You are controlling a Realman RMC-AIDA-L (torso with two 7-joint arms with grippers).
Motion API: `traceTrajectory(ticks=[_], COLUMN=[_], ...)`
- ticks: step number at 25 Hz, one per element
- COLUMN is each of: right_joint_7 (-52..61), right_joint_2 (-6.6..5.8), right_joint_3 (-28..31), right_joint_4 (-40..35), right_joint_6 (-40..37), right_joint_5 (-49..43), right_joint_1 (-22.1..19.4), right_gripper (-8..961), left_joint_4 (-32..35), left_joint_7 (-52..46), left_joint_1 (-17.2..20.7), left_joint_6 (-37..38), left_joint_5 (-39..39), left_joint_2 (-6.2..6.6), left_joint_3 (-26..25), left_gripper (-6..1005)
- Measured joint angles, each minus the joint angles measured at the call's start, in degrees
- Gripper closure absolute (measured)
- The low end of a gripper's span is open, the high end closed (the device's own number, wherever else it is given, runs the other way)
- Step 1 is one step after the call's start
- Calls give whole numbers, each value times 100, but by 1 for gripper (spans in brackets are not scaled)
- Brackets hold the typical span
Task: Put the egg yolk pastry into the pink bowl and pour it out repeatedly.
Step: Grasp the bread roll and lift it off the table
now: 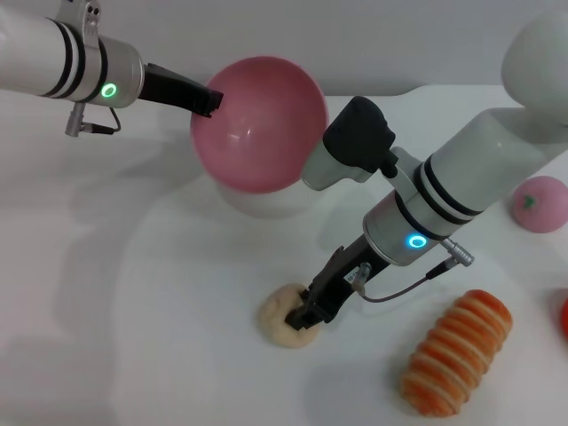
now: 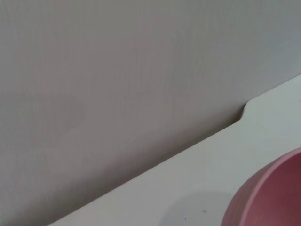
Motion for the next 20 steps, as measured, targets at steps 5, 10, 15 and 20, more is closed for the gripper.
traceTrajectory(ticks=[5, 10, 15, 20], right_joint_7=[-12, -33, -35, -37], right_joint_2=[-11, -14, -15, -24], right_joint_3=[10, 17, 21, 6], right_joint_4=[-13, -25, -32, -33], right_joint_6=[-33, -49, -57, -65], right_joint_5=[-6, -10, -13, -14], right_joint_1=[-1, 6, 17, 25], right_gripper=[633, 675, 730, 768], left_joint_4=[32, 53, 53, 60], left_joint_7=[0, -1, -1, 0], left_joint_1=[12, 21, 22, 22], left_joint_6=[3, 14, -6, -8], left_joint_5=[0, 0, 0, 0], left_joint_2=[-5, -15, -14, -7], left_joint_3=[-2, 21, 3, -11], left_gripper=[887, 885, 882, 880])
